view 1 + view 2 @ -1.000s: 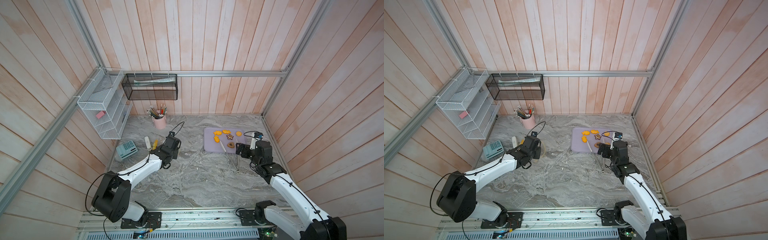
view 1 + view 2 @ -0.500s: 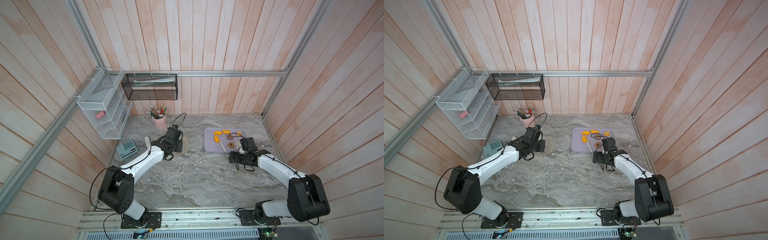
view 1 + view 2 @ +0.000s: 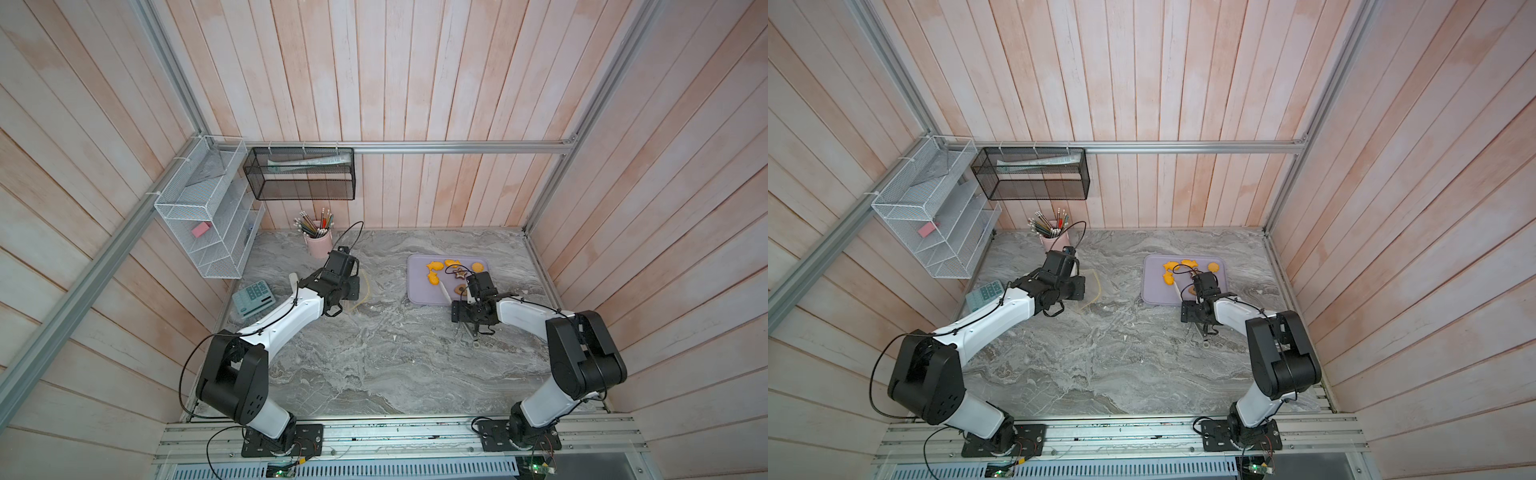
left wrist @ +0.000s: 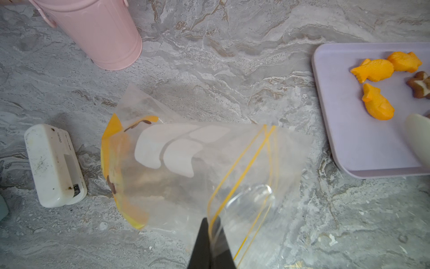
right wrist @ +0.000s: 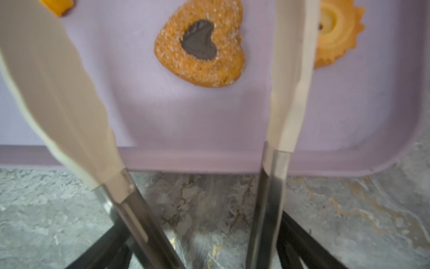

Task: Put the cookies into a resealable bag to prevent moisture
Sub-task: Pick up the clamp from the center of the board, then pick up the cookie from the tray.

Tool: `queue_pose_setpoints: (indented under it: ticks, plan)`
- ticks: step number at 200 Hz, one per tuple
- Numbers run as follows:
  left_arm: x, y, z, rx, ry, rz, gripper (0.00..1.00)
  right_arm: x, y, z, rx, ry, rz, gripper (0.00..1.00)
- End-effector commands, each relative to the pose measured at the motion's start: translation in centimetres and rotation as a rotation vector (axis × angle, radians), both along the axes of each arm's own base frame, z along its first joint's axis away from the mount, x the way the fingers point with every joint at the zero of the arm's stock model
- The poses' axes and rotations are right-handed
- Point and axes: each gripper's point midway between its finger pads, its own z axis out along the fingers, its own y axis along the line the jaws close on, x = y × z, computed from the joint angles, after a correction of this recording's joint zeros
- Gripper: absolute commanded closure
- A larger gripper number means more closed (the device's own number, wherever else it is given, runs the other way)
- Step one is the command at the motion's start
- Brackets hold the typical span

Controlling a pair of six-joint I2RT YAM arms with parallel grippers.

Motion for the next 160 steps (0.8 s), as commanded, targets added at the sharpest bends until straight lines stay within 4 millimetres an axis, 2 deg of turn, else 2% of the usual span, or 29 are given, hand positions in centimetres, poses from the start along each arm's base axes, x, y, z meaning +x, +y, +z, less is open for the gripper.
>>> queue_pose_setpoints:
  ticks: [1, 25, 46, 86, 102, 120, 160]
  plan:
    - [0.6, -0.2, 1.7, -0.041, -0.042, 0.008, 1.0, 0.9, -0.3, -0.5, -0.045, -0.042, -0.012, 0.19]
    - [0.6, -0.1, 1.9, -0.041, -0.043, 0.01, 1.0, 0.6, -0.4, 0.3, -0.07, -0.071, -0.01, 0.35]
    - [0.4, 0.0, 2.0, -0.043, -0.046, 0.009, 1.0, 0.4, -0.2, 3.1, -0.076, -0.154, 0.006, 0.45]
    - [0.3, 0.1, 1.7, -0.053, -0.046, 0.014, 1.0, 0.6, -0.4, 9.0, -0.08, -0.253, 0.027, 0.48]
    - [0.4, -0.1, 1.6, -0.062, -0.045, 0.008, 1.0, 0.8, -0.3, 10.6, -0.088, -0.236, 0.054, 0.49]
    - [0.4, -0.6, 1.4, -0.076, -0.033, -0.012, 1.0, 0.9, -0.1, 11.1, -0.104, -0.169, 0.088, 0.48]
    - [0.5, -1.2, 0.9, -0.093, -0.019, -0.03, 1.0, 1.0, -0.2, 10.3, -0.129, -0.007, 0.123, 0.45]
